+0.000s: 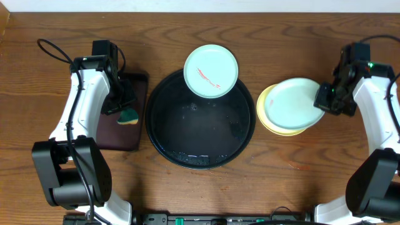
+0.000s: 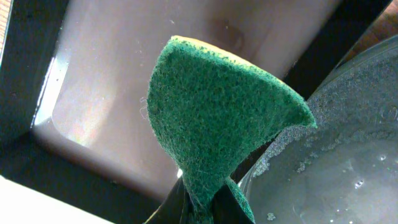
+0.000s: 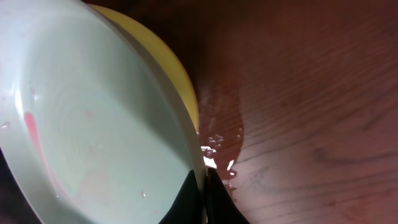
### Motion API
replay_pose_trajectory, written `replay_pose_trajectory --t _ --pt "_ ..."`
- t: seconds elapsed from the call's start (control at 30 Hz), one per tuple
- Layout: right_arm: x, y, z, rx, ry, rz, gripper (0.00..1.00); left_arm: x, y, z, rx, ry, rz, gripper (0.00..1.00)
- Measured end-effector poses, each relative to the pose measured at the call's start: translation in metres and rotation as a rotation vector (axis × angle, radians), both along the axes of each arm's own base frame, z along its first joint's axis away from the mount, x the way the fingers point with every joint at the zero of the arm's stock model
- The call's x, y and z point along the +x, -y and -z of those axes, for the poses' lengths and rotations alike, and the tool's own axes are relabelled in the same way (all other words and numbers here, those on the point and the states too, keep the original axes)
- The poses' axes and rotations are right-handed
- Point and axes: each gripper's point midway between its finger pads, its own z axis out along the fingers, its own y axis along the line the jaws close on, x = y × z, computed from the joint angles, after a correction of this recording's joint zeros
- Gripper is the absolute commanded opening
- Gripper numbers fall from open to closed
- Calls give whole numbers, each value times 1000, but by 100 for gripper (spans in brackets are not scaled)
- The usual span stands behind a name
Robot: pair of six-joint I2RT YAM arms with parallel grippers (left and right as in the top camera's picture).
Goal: Clean dirty plates on tray and stack at the side
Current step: 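Set the green plate onto the yellow plate and release it, then move right gripper to the second green plate and drag it to tray center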
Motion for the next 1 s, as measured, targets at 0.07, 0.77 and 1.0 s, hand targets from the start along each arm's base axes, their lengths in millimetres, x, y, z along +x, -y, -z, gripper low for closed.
replay_pose_trajectory --t 0.07,0.77,1.0 --pt "-3 0 11 8 -5 6 2 0 0 0 0 0 0 7" --pt "61 -65 -36 197 260 -213 52 0 0 0 0 0 0 8" --pt "104 -124 -74 201 374 -385 52 0 0 0 0 0 0 7"
